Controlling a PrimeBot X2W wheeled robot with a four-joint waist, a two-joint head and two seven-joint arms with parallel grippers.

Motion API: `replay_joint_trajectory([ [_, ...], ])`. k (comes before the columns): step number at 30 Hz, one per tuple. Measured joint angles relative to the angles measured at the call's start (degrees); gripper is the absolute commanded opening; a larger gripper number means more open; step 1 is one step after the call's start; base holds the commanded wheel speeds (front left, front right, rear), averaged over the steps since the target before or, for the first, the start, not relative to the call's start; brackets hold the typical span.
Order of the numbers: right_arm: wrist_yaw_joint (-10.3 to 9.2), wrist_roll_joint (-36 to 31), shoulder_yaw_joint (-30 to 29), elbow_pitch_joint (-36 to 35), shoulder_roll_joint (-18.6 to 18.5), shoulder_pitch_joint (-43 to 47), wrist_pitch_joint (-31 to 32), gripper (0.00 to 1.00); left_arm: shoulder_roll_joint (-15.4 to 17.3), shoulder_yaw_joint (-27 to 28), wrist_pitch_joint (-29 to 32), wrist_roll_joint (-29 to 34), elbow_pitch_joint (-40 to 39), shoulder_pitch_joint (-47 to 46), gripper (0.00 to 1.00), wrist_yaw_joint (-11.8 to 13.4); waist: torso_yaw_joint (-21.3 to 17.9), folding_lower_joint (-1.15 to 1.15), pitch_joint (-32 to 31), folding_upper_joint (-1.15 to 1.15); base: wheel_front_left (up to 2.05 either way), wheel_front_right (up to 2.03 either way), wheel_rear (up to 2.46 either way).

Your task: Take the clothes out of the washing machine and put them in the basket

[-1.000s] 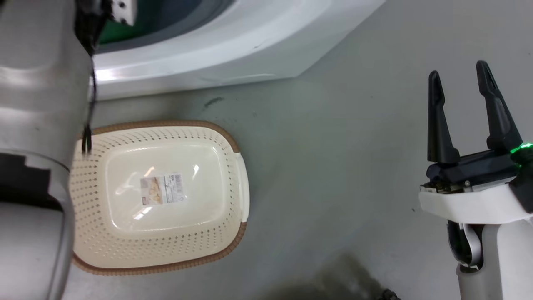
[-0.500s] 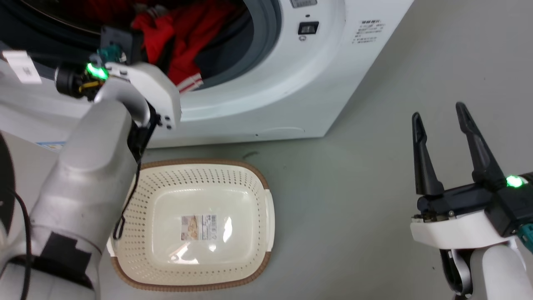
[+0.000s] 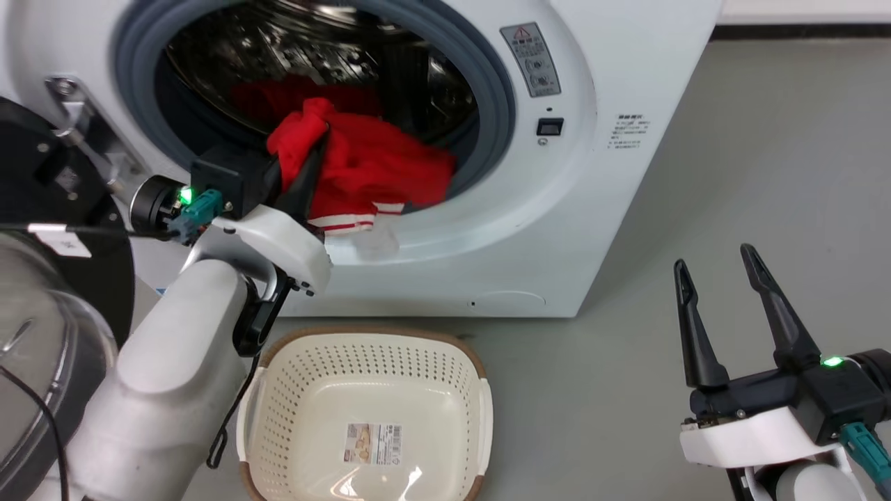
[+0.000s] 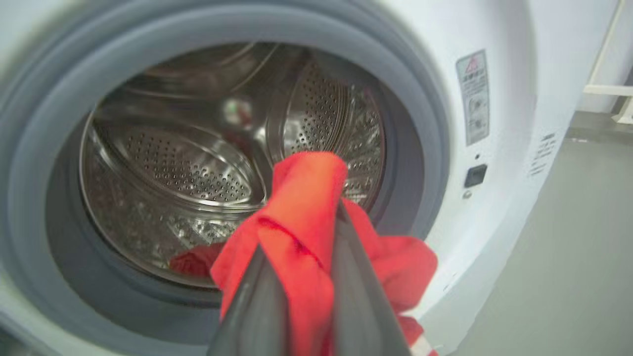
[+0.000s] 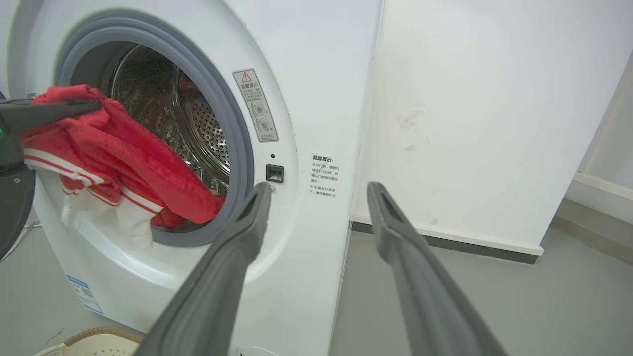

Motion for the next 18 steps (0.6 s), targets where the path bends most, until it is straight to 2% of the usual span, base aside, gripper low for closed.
replay_joint_trajectory([
  [12, 0.00, 0.0, 0.4, 0.0, 0.0, 2.3, 0.0, 1.00, 7.8, 1.6, 5.9, 1.3, -30.1, 7.4, 0.00, 7.3, 1.6, 0.00, -4.8, 0.00, 0.00, 0.00, 0.00],
  [18, 0.00, 0.1, 0.4, 0.0, 0.0, 2.8, 0.0, 1.00, 10.6, 2.5, 8.3, 2.6, -41.7, 9.8, 0.00, 10.4, 1.3, 0.01, -5.3, 0.00, 0.00, 0.00, 0.00],
])
